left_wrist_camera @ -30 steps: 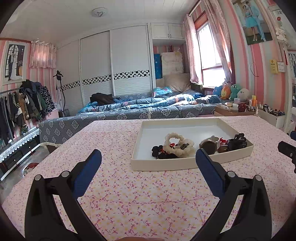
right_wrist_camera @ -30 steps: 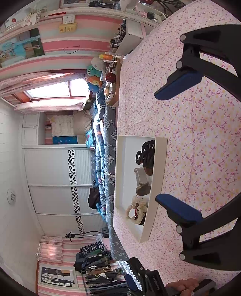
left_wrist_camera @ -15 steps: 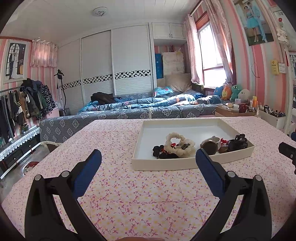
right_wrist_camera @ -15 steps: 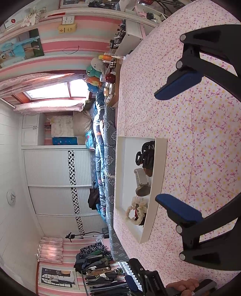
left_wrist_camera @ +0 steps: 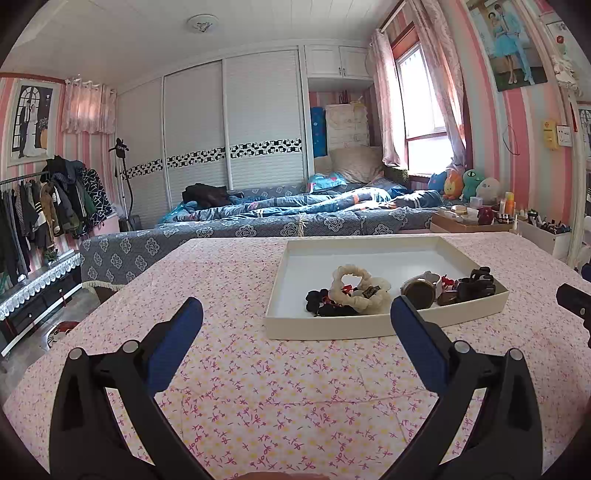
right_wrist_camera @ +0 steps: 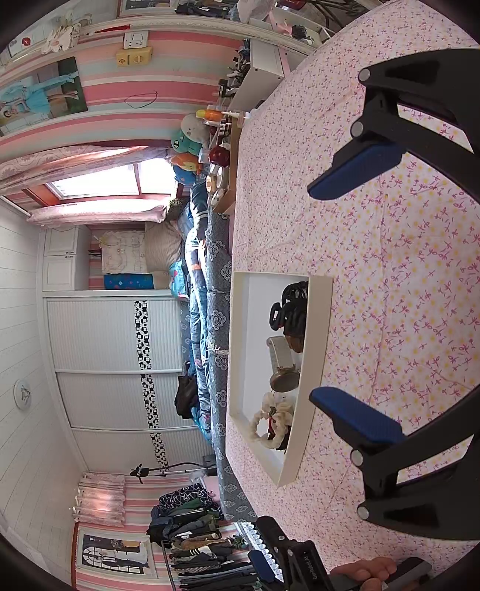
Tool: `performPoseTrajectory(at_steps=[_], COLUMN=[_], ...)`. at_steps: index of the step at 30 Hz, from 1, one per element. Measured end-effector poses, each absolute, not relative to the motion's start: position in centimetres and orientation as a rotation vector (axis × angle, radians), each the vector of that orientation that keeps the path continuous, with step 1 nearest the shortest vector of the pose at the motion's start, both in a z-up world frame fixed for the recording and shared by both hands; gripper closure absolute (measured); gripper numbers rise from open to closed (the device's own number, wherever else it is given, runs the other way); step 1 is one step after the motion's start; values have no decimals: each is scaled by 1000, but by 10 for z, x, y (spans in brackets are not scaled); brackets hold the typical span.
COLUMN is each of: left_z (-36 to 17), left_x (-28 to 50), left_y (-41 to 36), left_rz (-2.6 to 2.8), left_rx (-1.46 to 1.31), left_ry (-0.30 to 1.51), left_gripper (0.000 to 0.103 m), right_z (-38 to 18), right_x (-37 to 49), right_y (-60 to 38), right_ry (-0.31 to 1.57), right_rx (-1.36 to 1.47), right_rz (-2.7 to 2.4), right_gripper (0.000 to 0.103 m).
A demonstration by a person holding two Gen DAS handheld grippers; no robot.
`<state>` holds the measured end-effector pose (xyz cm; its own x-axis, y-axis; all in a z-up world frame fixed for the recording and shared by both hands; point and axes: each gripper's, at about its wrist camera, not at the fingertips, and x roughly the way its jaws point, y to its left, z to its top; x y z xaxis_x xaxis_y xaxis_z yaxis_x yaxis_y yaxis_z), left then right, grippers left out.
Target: Organize jewelry
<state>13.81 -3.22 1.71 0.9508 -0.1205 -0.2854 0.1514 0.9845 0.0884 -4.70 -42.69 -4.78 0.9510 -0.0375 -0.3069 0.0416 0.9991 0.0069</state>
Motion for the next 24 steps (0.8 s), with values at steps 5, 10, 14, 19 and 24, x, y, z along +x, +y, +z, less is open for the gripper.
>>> performPoseTrajectory(at_steps=[5, 10, 14, 19, 24], left_z=[17, 17, 17, 17, 16], left_x=[138, 138, 139, 139, 139], left_y=[-32, -32, -33, -33, -32], left_rz=[-138, -142, -144, -144, -144], left_rx=[110, 109, 109, 108, 108], left_ry=[283, 284, 283, 283, 283], left_gripper=[3, 3, 3, 3, 3], right_z=[-48, -48, -49, -49, -49], right_x=[-47, -47, -47, -47, -47], right_y=[-427, -427, -428, -427, -427], right_ry=[316, 316, 318, 318, 318], right_rx=[13, 17, 19, 20, 20], right_rz=[-40, -39, -39, -40, -40], right_gripper=[2, 2, 2, 2, 2])
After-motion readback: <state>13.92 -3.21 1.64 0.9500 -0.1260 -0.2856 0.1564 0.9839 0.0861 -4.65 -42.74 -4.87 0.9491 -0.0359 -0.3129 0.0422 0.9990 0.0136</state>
